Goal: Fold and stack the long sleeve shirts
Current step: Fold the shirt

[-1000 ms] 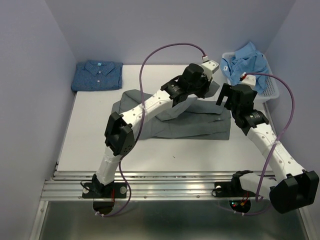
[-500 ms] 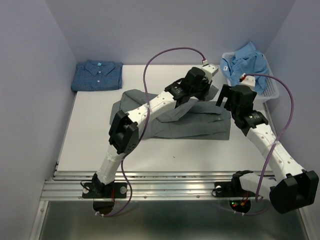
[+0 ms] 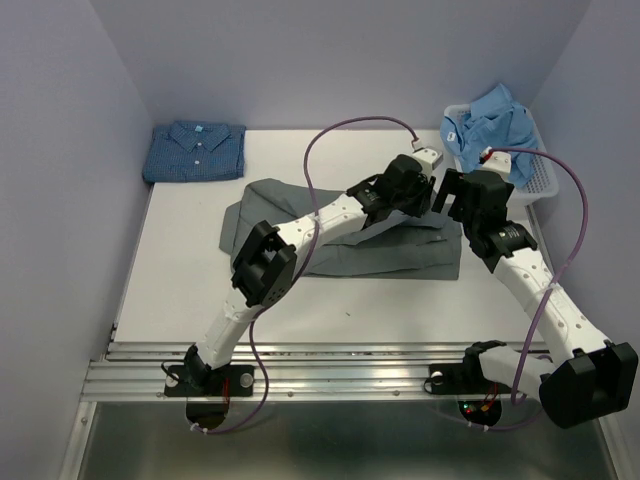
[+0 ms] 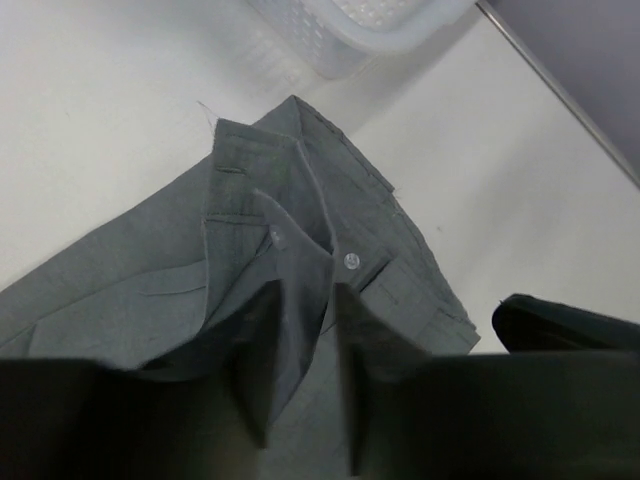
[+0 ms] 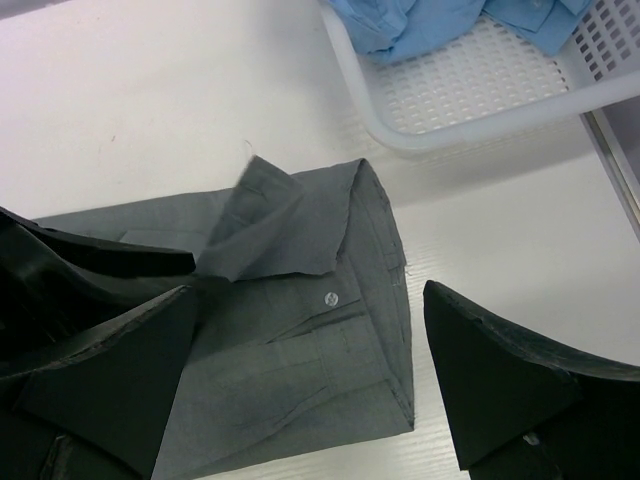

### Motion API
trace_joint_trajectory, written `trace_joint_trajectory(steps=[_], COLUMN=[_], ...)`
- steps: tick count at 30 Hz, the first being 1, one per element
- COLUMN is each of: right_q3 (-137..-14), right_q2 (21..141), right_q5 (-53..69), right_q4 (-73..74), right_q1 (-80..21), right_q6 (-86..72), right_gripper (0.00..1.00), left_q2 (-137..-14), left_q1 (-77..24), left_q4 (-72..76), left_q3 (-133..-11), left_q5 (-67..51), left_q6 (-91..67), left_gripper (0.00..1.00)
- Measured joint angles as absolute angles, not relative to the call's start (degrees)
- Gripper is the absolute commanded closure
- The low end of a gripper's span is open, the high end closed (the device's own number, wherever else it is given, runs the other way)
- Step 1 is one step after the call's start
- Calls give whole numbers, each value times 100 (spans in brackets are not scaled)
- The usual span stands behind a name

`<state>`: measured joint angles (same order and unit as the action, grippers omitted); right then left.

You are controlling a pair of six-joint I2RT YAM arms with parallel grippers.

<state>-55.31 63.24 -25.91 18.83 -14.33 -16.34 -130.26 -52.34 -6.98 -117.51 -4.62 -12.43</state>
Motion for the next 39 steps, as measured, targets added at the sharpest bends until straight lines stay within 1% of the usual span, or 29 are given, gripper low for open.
trace_joint_trajectory(steps=[1, 3, 7, 10, 12, 16, 20, 23, 26, 29, 34, 36, 39], right_q3=[-5531, -5527, -5511, -5502, -5500, -5483, -5310, -5162, -5146, -5146, -5146, -5146, -5146], right_q2=[6324, 6324, 6307, 6305, 6305, 6375, 6650, 6936, 7306, 7572, 7697, 7697, 7732], right_q5=[-2591, -2589, -2657, -2606, -2563, -2331, -1848, -1417, -1096, -937, -974, -1035, -1155], right_q4=[1883, 1883, 1903, 1887, 1883, 1855, 1732, 1686, 1664, 1660, 1682, 1712, 1754], right_q1=[-1433, -1433, -1398, -1424, -1433, -1433, -1433, -1433, -1433, -1433, -1433, -1433, -1433], right_q6=[-1636, -1647, -1649, -1675, -1704, -1793, -1822, -1822, -1824, -1822, -1796, -1769, -1702], right_gripper=[0, 0, 0, 0, 0, 0, 0, 0, 0, 0, 0, 0, 0], left_q2=[-13026, -13026, -13026, -12897, -12628, -11629, -10753, -10457, -10683, -11452, -12422, -12665, -12689], left_q1=[-5251, -5290, -5269, -5251, -5216, -5004, -4228, -3177, -2364, -1741, -1603, -1603, -1594], left_q4=[-637, -602, -823, -1144, -1380, -1916, -2344, -2700, -3015, -3454, -3671, -3708, -3428], left_q3=[-11705, -11629, -11590, -11557, -11356, -10739, -10383, -10195, -10230, -10547, -10919, -11039, -11028], left_q5=[-478, -534, -502, -239, 47, 644, 1111, 1361, 1391, 1317, 1105, 1009, 604], left_q6=[-1284, -1387, -1417, -1424, -1472, -1737, -2187, -2517, -2670, -2698, -2204, -1964, -1500], left_gripper=[29, 2, 1, 1, 1, 1, 1, 1, 1, 2, 2, 2, 1])
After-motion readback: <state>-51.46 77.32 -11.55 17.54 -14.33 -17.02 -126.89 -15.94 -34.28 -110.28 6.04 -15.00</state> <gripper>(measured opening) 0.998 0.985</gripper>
